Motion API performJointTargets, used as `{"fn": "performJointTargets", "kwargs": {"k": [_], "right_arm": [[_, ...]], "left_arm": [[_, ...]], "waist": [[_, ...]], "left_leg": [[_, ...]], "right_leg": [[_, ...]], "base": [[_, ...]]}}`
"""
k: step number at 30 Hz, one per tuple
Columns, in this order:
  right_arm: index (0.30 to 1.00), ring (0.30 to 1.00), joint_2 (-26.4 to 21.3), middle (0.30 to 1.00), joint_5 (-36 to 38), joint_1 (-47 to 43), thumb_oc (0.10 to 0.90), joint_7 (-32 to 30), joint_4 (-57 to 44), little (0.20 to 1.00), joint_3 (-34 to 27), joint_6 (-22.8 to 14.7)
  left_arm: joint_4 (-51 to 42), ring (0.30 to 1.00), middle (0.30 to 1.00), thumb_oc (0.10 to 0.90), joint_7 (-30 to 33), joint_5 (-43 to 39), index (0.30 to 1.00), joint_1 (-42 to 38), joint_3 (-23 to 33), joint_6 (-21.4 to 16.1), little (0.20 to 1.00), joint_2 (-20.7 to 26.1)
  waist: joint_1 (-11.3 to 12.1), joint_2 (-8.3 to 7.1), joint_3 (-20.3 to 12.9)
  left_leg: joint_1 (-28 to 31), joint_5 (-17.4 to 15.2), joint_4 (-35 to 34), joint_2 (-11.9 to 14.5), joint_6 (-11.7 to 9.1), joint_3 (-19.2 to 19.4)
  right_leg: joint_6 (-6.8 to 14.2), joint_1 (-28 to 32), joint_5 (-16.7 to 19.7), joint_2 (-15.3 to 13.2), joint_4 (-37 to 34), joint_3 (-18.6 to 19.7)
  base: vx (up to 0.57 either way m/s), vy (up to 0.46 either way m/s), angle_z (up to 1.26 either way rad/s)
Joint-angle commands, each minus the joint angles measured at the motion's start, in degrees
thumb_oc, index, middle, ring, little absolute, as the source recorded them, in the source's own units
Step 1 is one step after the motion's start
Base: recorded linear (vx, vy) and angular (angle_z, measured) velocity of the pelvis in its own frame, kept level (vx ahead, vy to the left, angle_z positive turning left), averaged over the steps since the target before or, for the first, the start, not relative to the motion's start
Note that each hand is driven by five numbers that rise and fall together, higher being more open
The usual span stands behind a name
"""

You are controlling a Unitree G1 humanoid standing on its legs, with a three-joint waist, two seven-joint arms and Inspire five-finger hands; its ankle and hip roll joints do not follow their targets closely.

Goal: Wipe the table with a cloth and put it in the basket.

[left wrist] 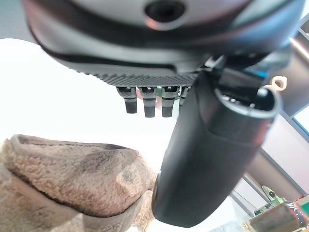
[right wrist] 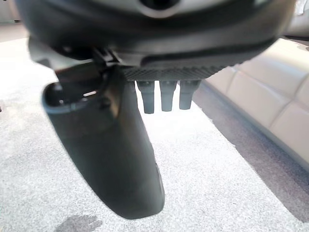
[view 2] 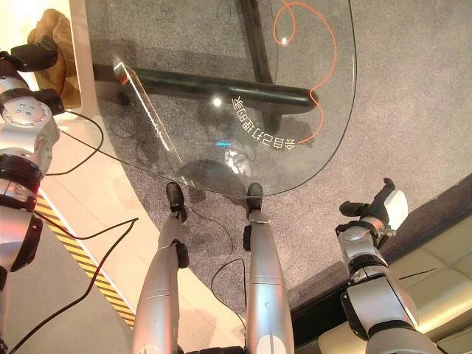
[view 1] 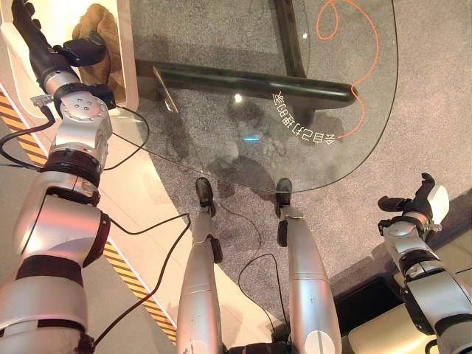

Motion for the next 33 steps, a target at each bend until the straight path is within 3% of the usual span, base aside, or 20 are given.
{"fn": "performJointTargets", "kwargs": {"k": [1, 6, 7, 13, 18, 23, 26, 27, 28, 31, 33], "right_arm": [[0.9, 0.9, -1.91, 0.9, -1.11, 2.68, 0.8, -2.25, 1.65, 0.9, 0.34, -1.1], [0.9, 0.9, -0.93, 0.9, -1.17, 4.82, 0.8, -3.61, 1.41, 0.9, 0.45, -1.41], [0.9, 0.9, -0.97, 0.9, -1.18, 4.75, 0.8, -3.62, 1.38, 0.9, 0.44, -1.42], [0.9, 0.9, -0.1, 0.9, -1.25, 9.25, 0.8, -1.15, 1.77, 0.9, -2.52, -1.55], [0.9, 0.9, 0.97, 0.9, -0.3, 17.84, 0.8, 3.3, 2.76, 0.9, -6.17, -2.46], [0.9, 0.9, 1.88, 0.9, -1.9, 23.62, 0.8, 5.25, 3.21, 0.9, -8.61, -2.33], [0.9, 0.9, 3.43, 0.9, -3.44, 27.51, 0.8, 5.84, 2.75, 0.9, -10.31, -1.52], [0.9, 0.9, 3.39, 0.9, -3.46, 27.58, 0.8, 5.84, 2.71, 0.9, -10.26, -1.51], [0.9, 0.9, 5.04, 0.9, -5.01, 30.38, 0.8, 6.29, 2.66, 0.9, -11.33, -0.55], [0.9, 0.9, 6.89, 0.9, -9.11, 33.76, 0.8, 8.08, 2.43, 0.9, -11.58, 1.56], [0.9, 0.9, 7.78, 0.9, -11.1, 34.95, 0.8, 9.64, 2.64, 0.9, -11.28, 2.53]], "left_arm": [[1.42, 0.9, 0.9, 0.8, 6.7, -3.99, 0.9, -8.04, 2.69, -8.37, 0.9, 5.82], [-2.89, 0.9, 0.9, 0.8, 8.23, -7.0, 0.9, -6.53, 4.89, -17.37, 0.9, 6.19], [-2.98, 0.9, 0.9, 0.8, 8.28, -6.95, 0.9, -6.52, 4.98, -17.38, 0.9, 6.22], [-11.18, 0.9, 0.9, 0.8, 3.92, -7.71, 0.9, -0.13, 8.28, -20.83, 0.9, 9.25], [-14.13, 0.9, 0.9, 0.8, -7.41, -13.69, 0.9, 12.82, 16.15, -20.3, 0.9, 11.81], [-15.5, 0.9, 0.9, 0.8, -20.21, -22.09, 0.9, 26.02, 23.8, -15.8, 0.9, 9.83], [-17.65, 0.9, 0.9, 0.8, -25.01, -19.49, 0.9, 37.09, 28.4, -12.07, 0.9, 5.08], [-17.77, 0.9, 0.9, 0.8, -25.0, -19.48, 0.9, 37.27, 28.5, -12.02, 0.9, 5.05], [-17.39, 0.9, 0.9, 0.8, -29.52, -18.14, 0.9, 46.14, 31.07, -10.48, 0.9, 0.55], [-14.99, 0.9, 0.9, 0.8, -33.91, -15.07, 0.9, 56.56, 32.8, -6.63, 0.9, -5.5], [-11.27, 0.9, 0.9, 0.8, -34.9, -13.09, 0.9, 60.28, 33.38, -5.95, 0.9, -8.05]], "waist": [[0.92, -1.72, -1.56], [1.34, -1.43, -1.56], [1.31, -1.42, -1.56], [2.77, -0.64, -1.58], [4.71, -0.34, -9.06], [5.92, -0.01, -14.32], [6.93, -0.04, -17.65], [6.86, 0.0, -17.66], [7.89, -0.19, -20.17], [8.96, -0.46, -23.39], [9.3, -0.66, -24.85]], "left_leg": [[0.52, -11.24, 9.04, -1.56, 1.02, 0.61], [4.72, -10.77, 6.86, -1.86, 0.92, 0.58], [4.56, -10.28, 6.59, -1.91, 0.95, 0.61], [16.96, -8.9, -0.41, -1.59, 0.11, 1.01], [26.52, -7.71, -7.88, -1.74, -0.47, 1.07], [32.77, -7.33, -12.25, -1.67, -0.76, 1.42], [36.0, -7.74, -13.01, -1.6, -0.67, 0.94], [36.05, -7.75, -13.01, -1.6, -0.68, 0.91], [37.96, -8.05, -13.01, -1.38, -0.64, 0.5], [40.33, -8.63, -13.01, -0.84, -0.66, 0.28], [41.49, -8.92, -13.01, -0.56, -0.78, 0.2]], "right_leg": [[1.38, 4.78, 6.69, 2.69, -14.83, 1.57], [1.7, 8.63, 6.65, 2.76, -15.32, 1.53], [1.67, 8.48, 7.12, 2.73, -15.61, 1.54], [3.12, 20.91, 7.52, 1.52, -20.14, 0.38], [3.87, 31.06, 7.89, 0.55, -26.78, -0.44], [4.47, 38.59, 8.64, -0.23, -31.96, -1.53], [4.69, 43.27, 8.91, -0.54, -34.05, -2.79], [4.69, 43.38, 8.94, -0.54, -34.13, -2.83], [4.97, 46.04, 9.09, -0.9, -34.94, -3.85], [5.33, 49.64, 9.36, -1.23, -36.55, -5.4], [5.46, 51.25, 9.3, -1.29, -37.16, -6.02]], "base": [[-0.02, -0.067, 0.0], [-0.03, -0.08, 0.02], [-0.05, -0.08, 0.03], [-0.04, -0.093, -0.01], [0.05, -0.083, -0.01], [0.06, -0.017, 0.0], [0.05, -0.006, 0.14], [0.1, -0.011, 0.25], [0.12, -0.002, 0.25], [0.15, 0.0, 0.24], [0.12, 0.009, 0.2]]}}
